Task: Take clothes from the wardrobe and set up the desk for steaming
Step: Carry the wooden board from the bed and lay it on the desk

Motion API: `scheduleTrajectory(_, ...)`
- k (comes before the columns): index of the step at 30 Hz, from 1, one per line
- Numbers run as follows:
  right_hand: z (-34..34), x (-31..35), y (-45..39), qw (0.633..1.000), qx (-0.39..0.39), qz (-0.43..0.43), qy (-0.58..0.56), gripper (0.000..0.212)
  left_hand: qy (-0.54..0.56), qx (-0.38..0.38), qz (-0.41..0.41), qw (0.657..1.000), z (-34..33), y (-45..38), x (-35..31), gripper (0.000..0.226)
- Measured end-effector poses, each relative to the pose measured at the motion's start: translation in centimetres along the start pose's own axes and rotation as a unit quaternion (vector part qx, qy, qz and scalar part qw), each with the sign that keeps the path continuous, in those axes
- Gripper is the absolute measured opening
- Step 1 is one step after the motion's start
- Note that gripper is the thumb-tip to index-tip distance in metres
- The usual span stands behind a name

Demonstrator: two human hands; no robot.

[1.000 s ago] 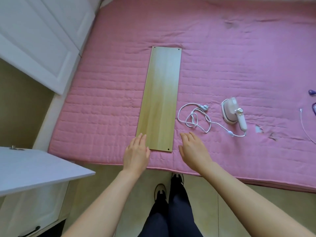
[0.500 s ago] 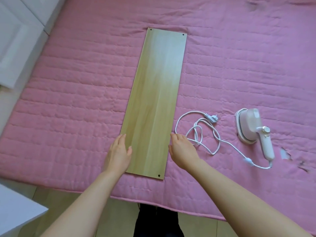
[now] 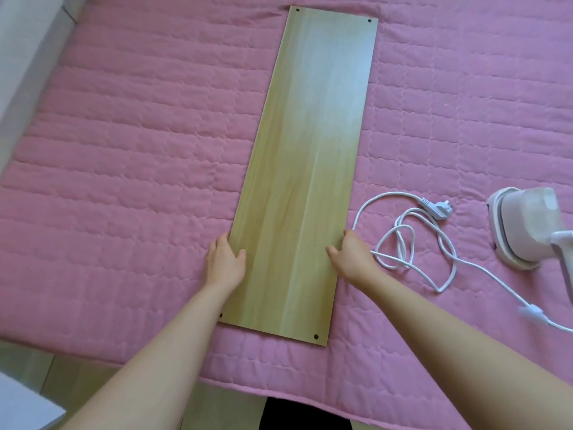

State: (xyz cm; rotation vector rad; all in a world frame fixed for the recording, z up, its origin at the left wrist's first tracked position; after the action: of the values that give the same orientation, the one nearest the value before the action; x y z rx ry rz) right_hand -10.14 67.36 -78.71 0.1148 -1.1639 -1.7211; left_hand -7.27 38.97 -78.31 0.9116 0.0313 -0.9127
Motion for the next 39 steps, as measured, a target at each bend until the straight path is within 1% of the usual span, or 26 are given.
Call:
scheduleTrajectory(2, -0.5, 0.1, -0.5, 1.0, 0.016, -0.012, 0.008, 0.041, 0.036, 0.013, 0.015, 0.999, -0.2, -1.1, 0.1, 0.066)
scheduleTrajectory(4, -1.1, 0.2, -0.9, 0.999, 0.032, -0.02, 0.003, 0.043, 0.046, 0.032, 0.024, 0.998, -0.8, -1.6, 0.2, 0.072)
scheduleTrajectory(8, -1.1, 0.0, -0.8, 0.998, 0.007, -0.035, -0.045, 0.025, 0.03, 0.041, 0.03, 0.998, -1.2, -1.3, 0.4, 0.078)
scheduleTrajectory(12, -1.7, 0.1, 0.1, 0.997, 0.003, -0.034, -0.068, 0.011, 0.043, 0.039, 0.04, 0.998, -0.8, -0.8, 1.6, 0.072)
scheduleTrajectory(14, -2.4, -0.1, 1.0, 0.998, 0.011, -0.037, -0.051, 0.005, 0.041, 0.035, 0.04, 0.998, -0.8, -0.2, 2.6, 0.068)
scheduleTrajectory(18, -4.2, -1.4, 3.0, 0.996, 0.027, -0.047, -0.069, 0.005, 0.047, 0.042, 0.048, 0.997, -1.5, 1.8, 4.8, 0.062)
scheduleTrajectory(21, -6.2, -3.3, 4.7, 0.991, 0.048, -0.074, -0.099, 0.007, 0.084, 0.065, 0.078, 0.991, -2.6, 3.9, 7.2, 0.063)
scheduleTrajectory(24, -8.5, -6.4, 6.8, 0.979, 0.068, -0.114, -0.154, 0.033, 0.107, 0.092, 0.1, 0.985, -3.7, 6.6, 9.8, 0.066)
scheduleTrajectory(25, -9.1, -7.3, 7.6, 0.977, 0.075, -0.126, -0.156, 0.036, 0.101, 0.098, 0.1, 0.985, -4.1, 7.5, 10.6, 0.063)
scheduleTrajectory(28, -10.8, -9.2, 9.6, 0.968, 0.105, -0.149, -0.172, 0.034, 0.065, 0.106, 0.097, 0.988, -4.5, 10.1, 12.1, 0.056)
scheduleTrajectory(30, -11.5, -9.7, 10.0, 0.958, 0.139, -0.159, -0.191, 0.024, 0.047, 0.111, 0.097, 0.988, -4.5, 10.4, 12.8, 0.05)
scheduleTrajectory(31, -11.5, -9.7, 9.7, 0.956, 0.153, -0.164, -0.19, 0.013, 0.035, 0.109, 0.094, 0.989, -4.3, 10.0, 12.7, 0.046)
scheduleTrajectory(32, -11.2, -9.6, 9.3, 0.956, 0.163, -0.163, -0.183, 0.006, 0.023, 0.104, 0.09, 0.99, -3.9, 9.4, 12.5, 0.042)
scheduleTrajectory(34, -9.8, -8.6, 8.2, 0.959, 0.162, -0.147, -0.179, 0.014, 0.009, 0.089, 0.063, 0.994, -3.0, 7.6, 10.9, 0.043)
scheduleTrajectory(37, -6.7, -6.2, 6.2, 0.964, 0.112, -0.109, -0.217, 0.014, -0.009, 0.087, 0.0, 0.996, -2.1, 4.5, 7.0, 0.056)
scheduleTrajectory(39, -5.1, -4.9, 4.5, 0.965, 0.09, -0.099, -0.227, 0.013, -0.006, 0.083, -0.015, 0.996, -1.3, 2.6, 4.4, 0.061)
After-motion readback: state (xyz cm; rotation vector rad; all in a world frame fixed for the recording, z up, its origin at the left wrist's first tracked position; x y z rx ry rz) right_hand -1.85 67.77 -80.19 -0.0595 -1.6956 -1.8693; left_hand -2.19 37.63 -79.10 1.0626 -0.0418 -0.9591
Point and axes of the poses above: each hand's wrist, its own y-axis away from the middle knuckle, its own z-axis out of the back of the hand, x = y × z, the point moved 10 cm from there along -y, towards the middle knuckle, and after that the axes turned 8 degrees about x, right-handed, at the moved point
